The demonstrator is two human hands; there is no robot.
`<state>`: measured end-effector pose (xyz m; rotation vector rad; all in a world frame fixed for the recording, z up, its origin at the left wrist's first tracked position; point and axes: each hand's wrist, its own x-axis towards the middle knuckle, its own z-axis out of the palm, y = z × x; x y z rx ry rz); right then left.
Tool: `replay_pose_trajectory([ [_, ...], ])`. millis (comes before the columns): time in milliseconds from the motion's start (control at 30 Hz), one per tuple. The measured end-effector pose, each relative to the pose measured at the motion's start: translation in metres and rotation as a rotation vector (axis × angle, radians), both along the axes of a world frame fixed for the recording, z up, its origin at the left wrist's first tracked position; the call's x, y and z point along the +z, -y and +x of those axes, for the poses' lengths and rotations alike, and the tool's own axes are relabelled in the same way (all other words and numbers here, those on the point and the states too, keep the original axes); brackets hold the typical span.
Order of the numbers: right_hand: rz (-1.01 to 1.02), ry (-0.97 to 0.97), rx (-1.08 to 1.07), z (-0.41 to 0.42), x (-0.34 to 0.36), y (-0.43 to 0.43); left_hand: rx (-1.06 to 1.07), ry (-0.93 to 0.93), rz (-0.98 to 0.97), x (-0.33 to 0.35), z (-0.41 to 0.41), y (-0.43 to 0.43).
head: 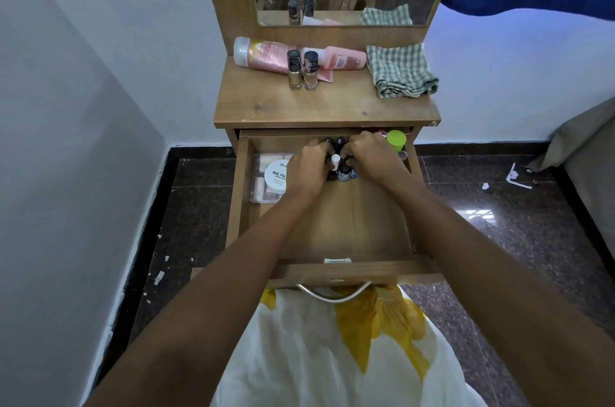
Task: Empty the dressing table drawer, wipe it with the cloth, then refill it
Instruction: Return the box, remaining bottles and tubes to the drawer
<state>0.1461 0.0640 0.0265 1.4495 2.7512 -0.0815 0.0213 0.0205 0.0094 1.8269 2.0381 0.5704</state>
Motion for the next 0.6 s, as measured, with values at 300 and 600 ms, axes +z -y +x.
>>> replay_pose_trajectory([
  [300,-0.029,-0.179,-0.022,0.003,0.011,0.005,-0.015,0.05,0.068,0.01,-0.005,0.005],
  [600,0.009,-0.616,-0.113,-0.01,0.053,-0.008,0.041,0.129,0.353,0.046,-0.021,-0.008],
])
